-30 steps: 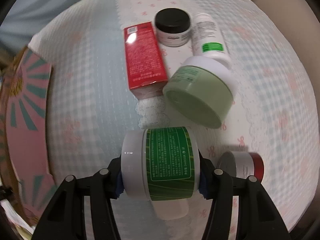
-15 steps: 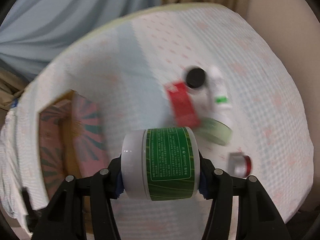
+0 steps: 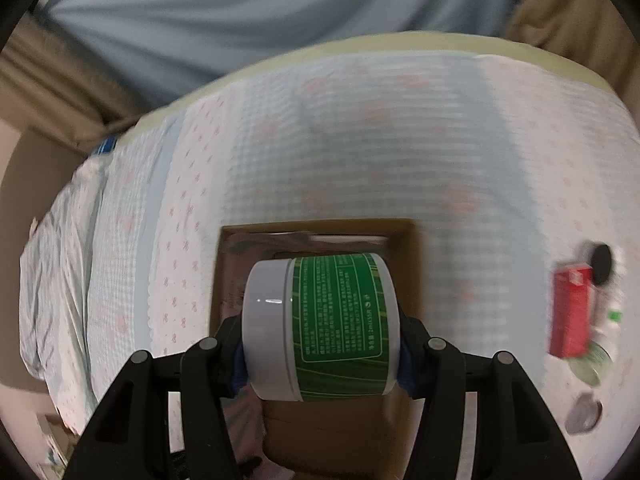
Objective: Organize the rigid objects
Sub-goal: 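Carry the white-and-green jar into the box with the right tool and release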
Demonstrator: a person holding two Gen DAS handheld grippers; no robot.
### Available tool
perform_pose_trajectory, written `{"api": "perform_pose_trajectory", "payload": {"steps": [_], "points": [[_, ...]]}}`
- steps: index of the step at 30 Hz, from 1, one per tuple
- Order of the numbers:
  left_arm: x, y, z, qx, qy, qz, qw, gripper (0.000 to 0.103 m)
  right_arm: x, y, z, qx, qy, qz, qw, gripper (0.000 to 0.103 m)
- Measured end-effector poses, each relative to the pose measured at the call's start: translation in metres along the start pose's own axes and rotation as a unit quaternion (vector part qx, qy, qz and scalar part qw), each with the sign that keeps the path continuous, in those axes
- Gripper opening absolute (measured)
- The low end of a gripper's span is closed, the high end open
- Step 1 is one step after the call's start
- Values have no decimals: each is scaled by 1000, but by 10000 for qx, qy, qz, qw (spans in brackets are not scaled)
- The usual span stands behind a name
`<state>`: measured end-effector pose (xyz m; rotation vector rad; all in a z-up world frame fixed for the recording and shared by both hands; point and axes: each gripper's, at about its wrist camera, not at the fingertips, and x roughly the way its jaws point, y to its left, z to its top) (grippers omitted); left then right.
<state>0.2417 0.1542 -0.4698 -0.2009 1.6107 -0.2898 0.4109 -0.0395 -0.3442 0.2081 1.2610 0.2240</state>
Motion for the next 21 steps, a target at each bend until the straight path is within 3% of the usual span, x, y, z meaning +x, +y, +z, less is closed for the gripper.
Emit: {"api": "perform_pose_trajectory", "payload": {"steps": [8,19,21], "points": [[-6,-5,3,100,-5,49,9999,22,69,28,0,-483,350,-161,9981,53],[-11,-6,5,135,-3,69,9999,22,81,24,0,-640,511,-455,9956,54],[-12,-6,5,138,-17,82,9999,22,80,22,-1,-465,527,-350,9969,73]]}}
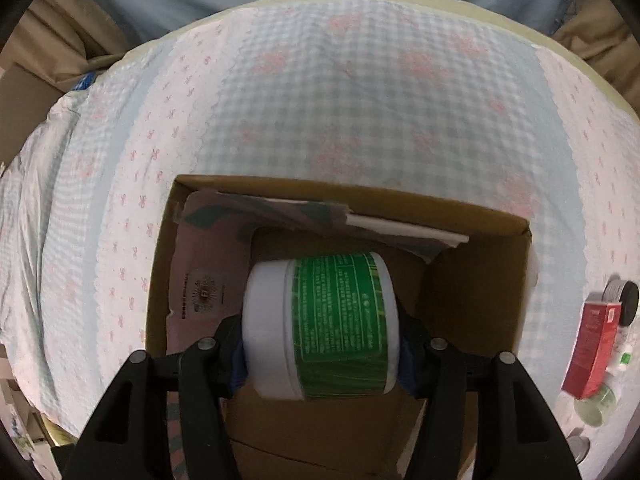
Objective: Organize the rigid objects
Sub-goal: 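Carry the white-and-green jar into the box with the right tool and release, then move the right tool to the silver-and-red jar and grasp it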
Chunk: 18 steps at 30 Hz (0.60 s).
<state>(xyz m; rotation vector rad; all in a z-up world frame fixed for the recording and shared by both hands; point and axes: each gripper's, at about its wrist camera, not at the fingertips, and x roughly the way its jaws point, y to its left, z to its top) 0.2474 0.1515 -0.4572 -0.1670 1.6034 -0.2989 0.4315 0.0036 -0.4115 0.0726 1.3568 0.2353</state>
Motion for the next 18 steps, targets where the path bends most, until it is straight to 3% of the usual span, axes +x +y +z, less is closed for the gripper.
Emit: {"api": "perform_pose_trajectory", "payload": {"steps": [1,2,6,11,18], "points": [[0,0,0,2,-6,5,10000,22,-1,-2,0,132,20,177,9998,103],[-1,-1,-1,5,-17,9,10000,22,-2,-4,-1,232,52,297,9993,103],[-5,-4,-1,24,-60,33,10000,22,-10,2,-5,-31,-47,46,10000,103],[-7,-8,-3,34,-100,64,9999,22,-22,3,-8,6,-53,99,9999,103],[-7,-9,-5,60,-113,58,9999,22,-90,11,-16,-234,-398,-93,9989,103]]}}
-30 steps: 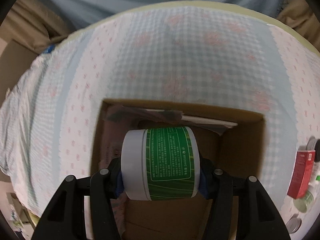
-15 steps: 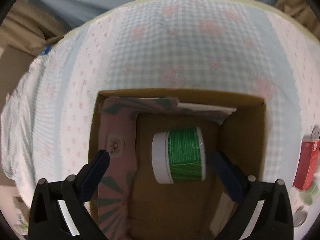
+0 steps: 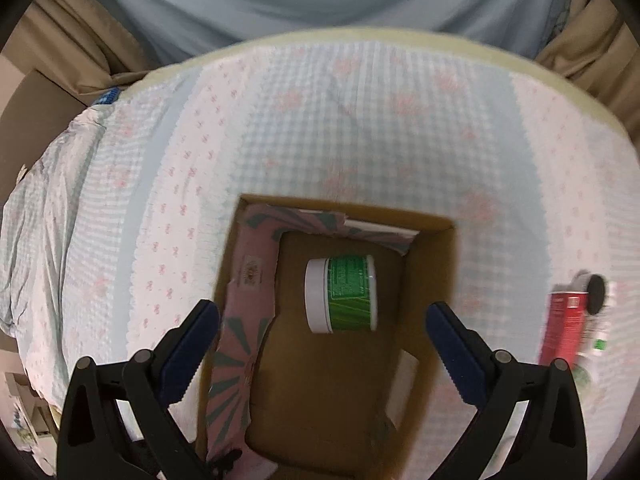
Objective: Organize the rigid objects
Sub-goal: 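Move the right tool to the silver-and-red jar and grasp it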
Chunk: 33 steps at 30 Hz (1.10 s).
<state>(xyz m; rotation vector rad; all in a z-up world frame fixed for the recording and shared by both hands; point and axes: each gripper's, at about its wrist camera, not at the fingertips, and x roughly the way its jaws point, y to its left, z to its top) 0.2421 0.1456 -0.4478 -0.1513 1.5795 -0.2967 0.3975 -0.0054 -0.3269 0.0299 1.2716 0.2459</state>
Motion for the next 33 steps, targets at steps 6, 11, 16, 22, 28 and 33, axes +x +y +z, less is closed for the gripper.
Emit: {"api": "perform_pose_trajectory", "payload": {"steps": [6,11,16,22,28,33], "points": [[2,0,-1,63,-17,27,10000,22,-92,-9,-27,99,-550,-245,9981,103],[2,-5,-2,175,-29,104,9998,22,-149,-31,-68,487,-847,-470,9941,103],[2,-8,-3,261,-39,123,9996,22,-184,-67,-121,1001,-1033,-850,9859,103],[1,-10,-4,283,-41,64,9996,22,-191,-132,-180,1726,-1000,-1303,9712,103],[-1,-8,-7,298,-86,45,9995,22,-180,-192,-227,2253,-993,-1579,9563,103],[-1,-5,-8,268,-73,27,9996,22,-157,-232,-250,2641,-1027,-1552,9464,103]]}}
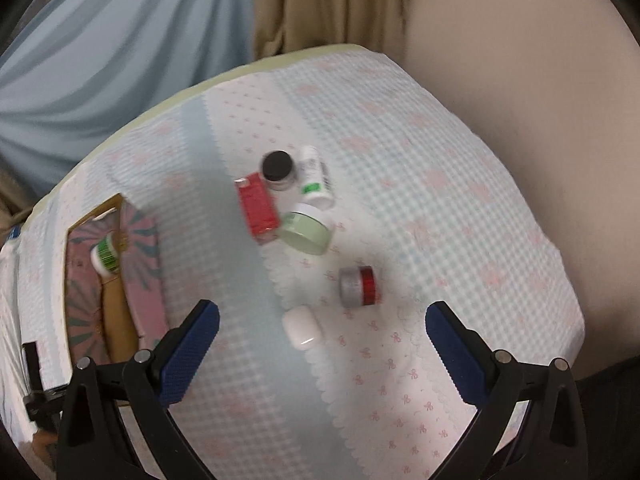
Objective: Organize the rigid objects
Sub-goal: 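Move the right tool to the silver-and-red jar and grasp it, then carry the silver-and-red jar into the box with the right tool and release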
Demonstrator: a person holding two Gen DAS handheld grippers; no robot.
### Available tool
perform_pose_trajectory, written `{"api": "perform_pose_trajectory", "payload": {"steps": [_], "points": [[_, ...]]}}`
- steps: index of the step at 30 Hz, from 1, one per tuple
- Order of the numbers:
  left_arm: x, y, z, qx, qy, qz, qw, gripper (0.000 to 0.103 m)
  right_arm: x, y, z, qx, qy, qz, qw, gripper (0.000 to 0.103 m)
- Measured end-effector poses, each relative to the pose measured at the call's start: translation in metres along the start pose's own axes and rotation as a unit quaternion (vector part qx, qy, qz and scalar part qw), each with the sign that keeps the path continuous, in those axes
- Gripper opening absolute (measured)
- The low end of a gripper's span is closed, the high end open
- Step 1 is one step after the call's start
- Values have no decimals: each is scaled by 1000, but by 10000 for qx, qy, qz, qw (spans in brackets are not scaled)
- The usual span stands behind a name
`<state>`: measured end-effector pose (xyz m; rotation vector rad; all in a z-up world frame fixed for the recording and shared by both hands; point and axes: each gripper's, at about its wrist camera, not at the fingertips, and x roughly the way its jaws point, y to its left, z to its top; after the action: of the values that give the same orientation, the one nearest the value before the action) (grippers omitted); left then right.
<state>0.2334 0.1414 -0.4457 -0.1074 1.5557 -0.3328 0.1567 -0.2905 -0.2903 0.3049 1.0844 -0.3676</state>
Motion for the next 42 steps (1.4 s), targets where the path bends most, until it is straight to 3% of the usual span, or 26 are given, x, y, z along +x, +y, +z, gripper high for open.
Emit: {"api": "perform_pose_trajectory", "payload": {"steps": [10,19,28,42], "points": [[1,2,3,-2,35,-16,10000,22,117,-57,-11,825,353,394,9952,103],[3,2,6,19,65,-16,10000,22,188,-60,-15,928,789,372,9919,74],[5,1,6,37,60,-19,10000,22,204,-55,-19,855,1051,264,9904,45],[4,1,3,35,44,2,10000,22,199,-66,-18,1262,1013,314,9863,42]]}}
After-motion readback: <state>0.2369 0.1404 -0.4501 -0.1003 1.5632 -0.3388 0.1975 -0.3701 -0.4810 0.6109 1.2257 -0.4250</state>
